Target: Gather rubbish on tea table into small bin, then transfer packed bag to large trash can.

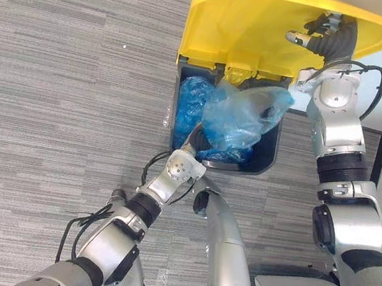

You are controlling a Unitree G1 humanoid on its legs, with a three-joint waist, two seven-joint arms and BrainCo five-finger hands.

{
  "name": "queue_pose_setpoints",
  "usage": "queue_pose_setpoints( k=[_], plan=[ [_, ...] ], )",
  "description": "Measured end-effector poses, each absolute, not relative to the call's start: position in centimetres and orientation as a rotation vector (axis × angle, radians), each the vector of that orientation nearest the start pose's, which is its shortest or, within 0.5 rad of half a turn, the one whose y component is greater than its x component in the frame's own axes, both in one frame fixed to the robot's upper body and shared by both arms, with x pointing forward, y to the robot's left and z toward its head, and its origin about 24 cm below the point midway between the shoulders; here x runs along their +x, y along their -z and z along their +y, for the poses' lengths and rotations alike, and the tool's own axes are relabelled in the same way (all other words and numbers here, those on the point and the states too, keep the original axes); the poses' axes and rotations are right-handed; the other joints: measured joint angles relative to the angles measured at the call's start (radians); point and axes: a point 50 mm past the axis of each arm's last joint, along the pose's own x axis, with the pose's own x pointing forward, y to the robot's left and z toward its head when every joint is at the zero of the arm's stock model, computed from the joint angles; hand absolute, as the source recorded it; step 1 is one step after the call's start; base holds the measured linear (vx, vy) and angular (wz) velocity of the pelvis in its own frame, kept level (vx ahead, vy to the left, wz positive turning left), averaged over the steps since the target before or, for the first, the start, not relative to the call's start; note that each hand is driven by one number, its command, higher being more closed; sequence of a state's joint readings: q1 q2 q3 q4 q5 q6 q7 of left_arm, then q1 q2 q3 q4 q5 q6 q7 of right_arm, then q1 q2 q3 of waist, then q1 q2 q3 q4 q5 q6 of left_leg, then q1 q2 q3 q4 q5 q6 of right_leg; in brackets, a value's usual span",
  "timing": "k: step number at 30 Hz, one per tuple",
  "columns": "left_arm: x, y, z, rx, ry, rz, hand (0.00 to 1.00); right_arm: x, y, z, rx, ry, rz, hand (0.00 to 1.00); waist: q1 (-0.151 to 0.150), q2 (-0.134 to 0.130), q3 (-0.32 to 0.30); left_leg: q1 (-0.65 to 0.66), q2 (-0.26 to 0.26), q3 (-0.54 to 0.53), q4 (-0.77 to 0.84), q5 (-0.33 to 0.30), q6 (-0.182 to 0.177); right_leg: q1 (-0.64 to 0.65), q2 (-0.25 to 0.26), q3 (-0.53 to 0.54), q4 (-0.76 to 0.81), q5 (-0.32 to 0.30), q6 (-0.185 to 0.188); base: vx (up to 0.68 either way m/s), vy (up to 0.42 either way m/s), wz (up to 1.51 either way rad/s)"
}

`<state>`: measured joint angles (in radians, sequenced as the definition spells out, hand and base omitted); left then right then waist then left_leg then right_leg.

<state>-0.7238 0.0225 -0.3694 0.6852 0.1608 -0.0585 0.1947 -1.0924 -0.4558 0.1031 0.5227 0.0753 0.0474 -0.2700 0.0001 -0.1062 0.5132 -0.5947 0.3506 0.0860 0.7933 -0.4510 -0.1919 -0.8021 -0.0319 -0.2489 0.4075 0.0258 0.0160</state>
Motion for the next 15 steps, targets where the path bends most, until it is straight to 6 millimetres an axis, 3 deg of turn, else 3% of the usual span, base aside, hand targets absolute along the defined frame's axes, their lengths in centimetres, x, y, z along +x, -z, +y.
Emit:
queue_pose_setpoints(
  k=[6,11,15],
  plan=[
    [36.0,-10.4,3.7,0.637,0.258,-0.218,0.0,38.7,-29.5,-17.2,-0.387,0.196,-0.564,0.0,0.006,0.0,0.0,0.012,0.002,-0.005,0.0,0.004,-0.007,0.012,0.0,-0.005,0.006,-0.003,-0.004,-0.01,-0.036,0.02],
    [36.1,-10.0,3.9,0.757,0.236,-0.215,0.0,38.3,-26.6,-16.4,-0.429,0.137,-0.526,0.0,0.018,0.004,-0.002,0.073,-0.002,-0.005,-0.017,0.006,-0.009,0.069,-0.001,-0.008,0.005,-0.009,-0.014,-0.01,-0.018,0.05],
    [36.1,-10.0,3.9,0.808,0.237,-0.225,0.0,37.9,-25.6,-16.2,-0.45,0.124,-0.52,0.0,0.034,0.004,-0.002,0.11,-0.012,0.004,-0.045,0.013,-0.003,0.095,-0.005,-0.003,-0.003,-0.009,-0.014,0.0,-0.005,0.01]
  ],
)
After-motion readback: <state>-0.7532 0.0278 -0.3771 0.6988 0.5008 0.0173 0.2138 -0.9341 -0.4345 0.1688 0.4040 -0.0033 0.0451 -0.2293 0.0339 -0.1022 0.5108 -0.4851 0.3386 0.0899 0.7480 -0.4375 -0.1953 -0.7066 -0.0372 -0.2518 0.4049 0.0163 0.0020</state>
